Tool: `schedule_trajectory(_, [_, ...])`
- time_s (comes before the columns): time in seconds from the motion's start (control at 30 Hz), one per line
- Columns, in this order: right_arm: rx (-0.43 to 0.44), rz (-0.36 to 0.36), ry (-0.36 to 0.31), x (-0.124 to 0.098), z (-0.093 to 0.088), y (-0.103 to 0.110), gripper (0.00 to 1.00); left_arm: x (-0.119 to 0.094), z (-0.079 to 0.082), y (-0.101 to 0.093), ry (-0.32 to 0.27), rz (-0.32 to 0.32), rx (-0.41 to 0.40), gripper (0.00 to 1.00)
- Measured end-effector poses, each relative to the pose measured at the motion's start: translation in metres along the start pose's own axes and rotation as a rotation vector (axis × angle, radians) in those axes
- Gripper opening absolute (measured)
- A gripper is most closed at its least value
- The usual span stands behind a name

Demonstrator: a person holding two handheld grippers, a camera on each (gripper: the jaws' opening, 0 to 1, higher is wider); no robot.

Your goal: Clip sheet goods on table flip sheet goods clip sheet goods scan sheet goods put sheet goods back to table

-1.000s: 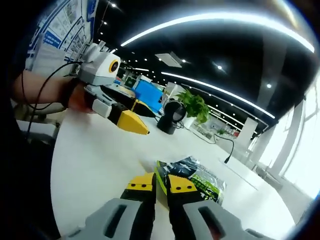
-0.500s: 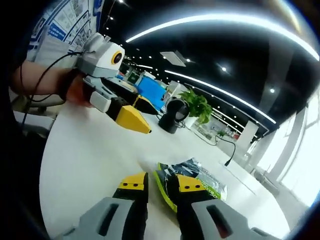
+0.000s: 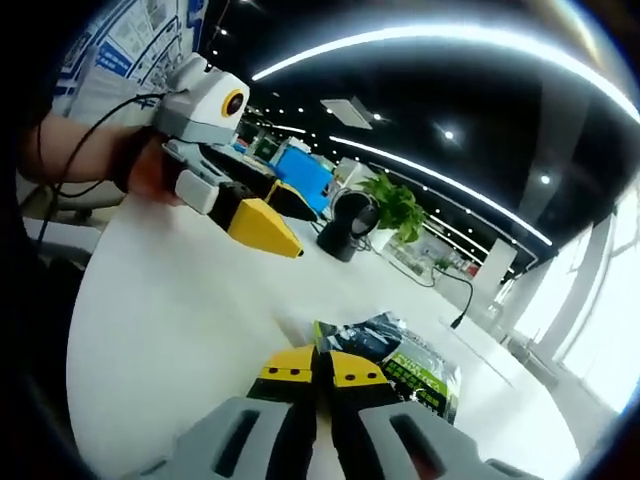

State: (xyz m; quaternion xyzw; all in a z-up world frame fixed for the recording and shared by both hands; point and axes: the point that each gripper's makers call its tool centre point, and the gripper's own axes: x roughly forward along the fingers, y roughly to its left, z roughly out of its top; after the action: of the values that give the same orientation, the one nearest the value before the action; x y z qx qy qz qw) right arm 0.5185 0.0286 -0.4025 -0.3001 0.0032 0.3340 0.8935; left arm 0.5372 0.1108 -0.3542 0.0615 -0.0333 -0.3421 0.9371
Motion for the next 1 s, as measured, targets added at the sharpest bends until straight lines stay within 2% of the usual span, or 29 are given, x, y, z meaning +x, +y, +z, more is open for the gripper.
schedule_trajectory(0.37, [0.065,0.026,0.001,0.0,-0.002,0.0,0.0,0.0,-0.001,0.002,0.0,0.0,-0.002,0.41])
schedule_trajectory(0.47, [0.052,0.04,-0.001,0.0,-0.003,0.001,0.0,0.0,-0.001,0.002,0.0,-0.001,-0.002,0.41])
schedule_trajectory(0.57, [0.014,0.028,-0.012,-0.002,0.002,-0.001,0.0,0.0,-0.002,0.003,0.001,-0.001,-0.001,0.41])
schedule_trajectory(0.77, [0.025,-0.002,-0.041,-0.006,0.011,-0.01,0.0,-0.001,-0.002,0.005,-0.002,0.003,-0.005,0.41])
schedule_trajectory(1.0, [0.134,-0.062,-0.083,-0.014,0.023,-0.034,0.0,-0.002,-0.002,0.006,-0.002,0.006,-0.007,0.41])
